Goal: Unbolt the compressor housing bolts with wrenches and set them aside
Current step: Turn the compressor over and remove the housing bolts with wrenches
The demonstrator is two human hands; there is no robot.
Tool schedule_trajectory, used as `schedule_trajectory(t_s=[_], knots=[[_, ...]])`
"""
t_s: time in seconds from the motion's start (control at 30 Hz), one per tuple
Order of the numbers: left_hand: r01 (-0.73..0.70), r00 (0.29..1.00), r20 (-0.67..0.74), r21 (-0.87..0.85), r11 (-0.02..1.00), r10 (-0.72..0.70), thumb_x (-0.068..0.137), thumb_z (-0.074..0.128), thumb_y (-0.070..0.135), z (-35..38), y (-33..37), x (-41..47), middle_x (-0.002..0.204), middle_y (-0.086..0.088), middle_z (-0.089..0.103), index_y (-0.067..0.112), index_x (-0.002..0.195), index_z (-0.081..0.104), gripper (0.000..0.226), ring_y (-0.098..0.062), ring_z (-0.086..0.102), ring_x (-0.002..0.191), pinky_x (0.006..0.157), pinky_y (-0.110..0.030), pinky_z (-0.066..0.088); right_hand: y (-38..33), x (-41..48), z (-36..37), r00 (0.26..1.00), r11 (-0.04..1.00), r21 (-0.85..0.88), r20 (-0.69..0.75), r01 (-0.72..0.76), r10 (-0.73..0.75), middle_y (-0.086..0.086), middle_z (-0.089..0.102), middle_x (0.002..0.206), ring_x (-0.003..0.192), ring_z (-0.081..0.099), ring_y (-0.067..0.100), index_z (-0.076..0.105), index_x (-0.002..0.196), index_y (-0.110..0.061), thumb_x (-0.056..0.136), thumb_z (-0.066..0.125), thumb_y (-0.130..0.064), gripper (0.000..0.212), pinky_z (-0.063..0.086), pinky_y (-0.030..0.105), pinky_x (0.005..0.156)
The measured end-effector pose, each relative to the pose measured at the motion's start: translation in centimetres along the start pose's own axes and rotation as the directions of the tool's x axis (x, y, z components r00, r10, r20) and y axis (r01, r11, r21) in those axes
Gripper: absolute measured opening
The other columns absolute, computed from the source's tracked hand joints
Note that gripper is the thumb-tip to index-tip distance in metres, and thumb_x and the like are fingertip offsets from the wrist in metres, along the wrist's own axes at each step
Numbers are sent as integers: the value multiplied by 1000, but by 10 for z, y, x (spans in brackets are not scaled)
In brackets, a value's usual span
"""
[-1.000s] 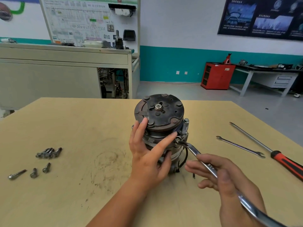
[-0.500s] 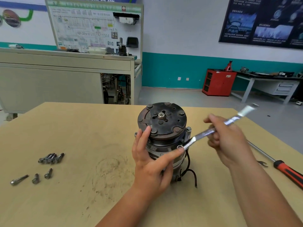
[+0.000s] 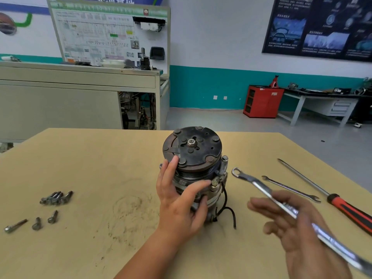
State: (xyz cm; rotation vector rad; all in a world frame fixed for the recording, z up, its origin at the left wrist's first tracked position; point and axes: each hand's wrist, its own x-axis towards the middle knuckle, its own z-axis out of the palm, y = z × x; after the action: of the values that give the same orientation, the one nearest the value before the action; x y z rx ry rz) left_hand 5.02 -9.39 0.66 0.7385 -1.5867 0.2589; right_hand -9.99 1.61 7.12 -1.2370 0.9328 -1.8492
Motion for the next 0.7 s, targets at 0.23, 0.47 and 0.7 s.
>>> schedule_trajectory(t_s=[0.23,0.47,0.7], knots=[[6,1000,-6,1,1000,-6,77,61,22,-1,1,0,157,11,3,28,115,53,40,-22,6,147,119,-42,13,17,-20,17,995,945,-314,64,87,-71,-9,75,85,80,71,13,64,96,-48,74,43,-68,37,49,17,56],[-17,1000,22,72,997,15,75,60,22,-2,1,2,157,8,-1,29,121,54,47,-24,4,147,119,-43,10,26,-10,12,996,982,-182,-59,48,-60,7,74,69,66,71,25,61,80,-13,82,48,-51,40,42,15,47],[1,1000,13,39,999,-2,74,63,22,0,0,1,156,10,1,29,118,55,45,-23,6,147,119,-43,10,23,-6,3,987,987,-105,-92,126,-135,12,74,72,69,67,35,71,78,-29,76,36,-16,38,44,19,50]])
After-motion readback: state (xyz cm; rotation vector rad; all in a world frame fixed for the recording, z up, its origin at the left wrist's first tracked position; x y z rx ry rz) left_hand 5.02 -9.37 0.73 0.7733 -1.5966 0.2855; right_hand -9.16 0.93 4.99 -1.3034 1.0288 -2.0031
